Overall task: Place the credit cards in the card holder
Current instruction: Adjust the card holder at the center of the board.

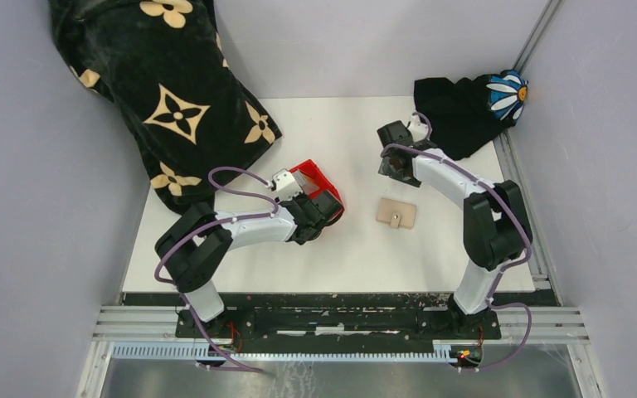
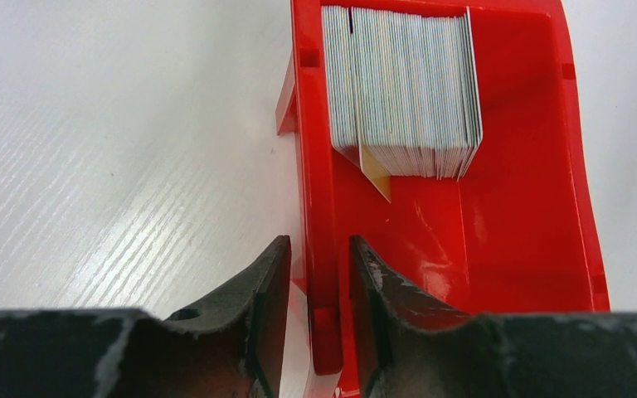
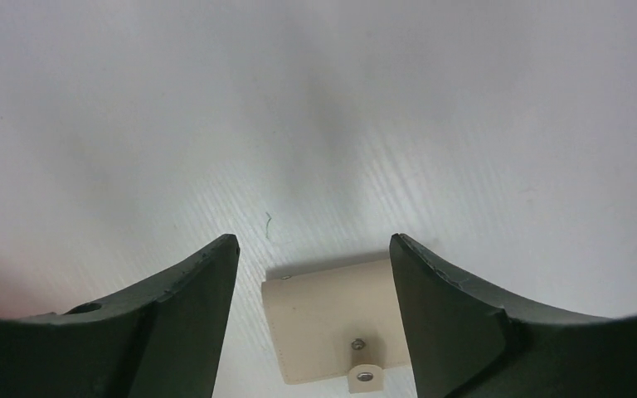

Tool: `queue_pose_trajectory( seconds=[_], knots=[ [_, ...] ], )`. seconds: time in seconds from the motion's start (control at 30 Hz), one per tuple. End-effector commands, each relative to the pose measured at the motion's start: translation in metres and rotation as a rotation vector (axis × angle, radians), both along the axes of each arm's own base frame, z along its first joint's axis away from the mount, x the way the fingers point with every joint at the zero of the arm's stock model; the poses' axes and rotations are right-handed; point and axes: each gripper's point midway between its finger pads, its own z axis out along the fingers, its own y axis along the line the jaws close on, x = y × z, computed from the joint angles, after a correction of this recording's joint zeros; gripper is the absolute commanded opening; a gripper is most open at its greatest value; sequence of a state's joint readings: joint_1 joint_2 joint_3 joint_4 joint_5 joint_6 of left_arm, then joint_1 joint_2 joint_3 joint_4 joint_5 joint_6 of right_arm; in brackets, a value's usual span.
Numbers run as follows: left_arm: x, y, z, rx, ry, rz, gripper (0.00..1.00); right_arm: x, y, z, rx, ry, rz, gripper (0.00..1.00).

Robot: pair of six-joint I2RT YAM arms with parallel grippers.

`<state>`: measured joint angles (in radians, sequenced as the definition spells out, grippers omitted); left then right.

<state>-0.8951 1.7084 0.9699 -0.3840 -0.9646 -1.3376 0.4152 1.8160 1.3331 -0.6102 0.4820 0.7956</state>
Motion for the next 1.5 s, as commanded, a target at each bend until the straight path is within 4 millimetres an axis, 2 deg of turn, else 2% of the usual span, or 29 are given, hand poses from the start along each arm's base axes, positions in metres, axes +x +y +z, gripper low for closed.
queue_pose_trajectory(
  seconds=[0.0, 0.13, 0.33, 0.63, 0.93, 1.13, 1.23, 1.47],
  knots=[
    [0.006, -0.001, 0.014, -0.001, -0.067, 0.041, 0.42, -0.01, -0.037, 0.025, -0.075, -0.052, -0.08, 0.75],
    [0.003, -0.004, 0.016, 0.003, -0.066, 0.027, 0.51, -0.033, -0.053, 0.009, -0.032, -0.033, -0.123, 0.76],
    [0.0, -0.003, 0.026, 0.006, -0.086, 0.016, 0.55, -0.058, -0.049, -0.016, 0.079, -0.015, -0.142, 0.76],
    [-0.008, 0.001, 0.039, -0.005, -0.116, 0.01, 0.56, -0.068, -0.029, -0.047, 0.227, 0.002, -0.17, 0.74],
    [-0.018, -0.005, 0.059, 0.01, -0.173, -0.022, 0.55, -0.074, -0.022, -0.058, 0.285, -0.001, -0.168, 0.73],
    [-0.031, -0.018, 0.073, 0.03, -0.21, -0.081, 0.51, -0.067, -0.018, -0.054, 0.274, 0.001, -0.12, 0.73],
    [-0.035, -0.032, 0.079, 0.046, -0.225, -0.14, 0.5, -0.064, -0.02, -0.047, 0.234, 0.011, -0.08, 0.73],
    [-0.043, -0.084, 0.082, 0.025, -0.251, -0.379, 0.43, -0.062, -0.04, -0.002, 0.135, -0.105, -0.031, 0.73]
  ],
)
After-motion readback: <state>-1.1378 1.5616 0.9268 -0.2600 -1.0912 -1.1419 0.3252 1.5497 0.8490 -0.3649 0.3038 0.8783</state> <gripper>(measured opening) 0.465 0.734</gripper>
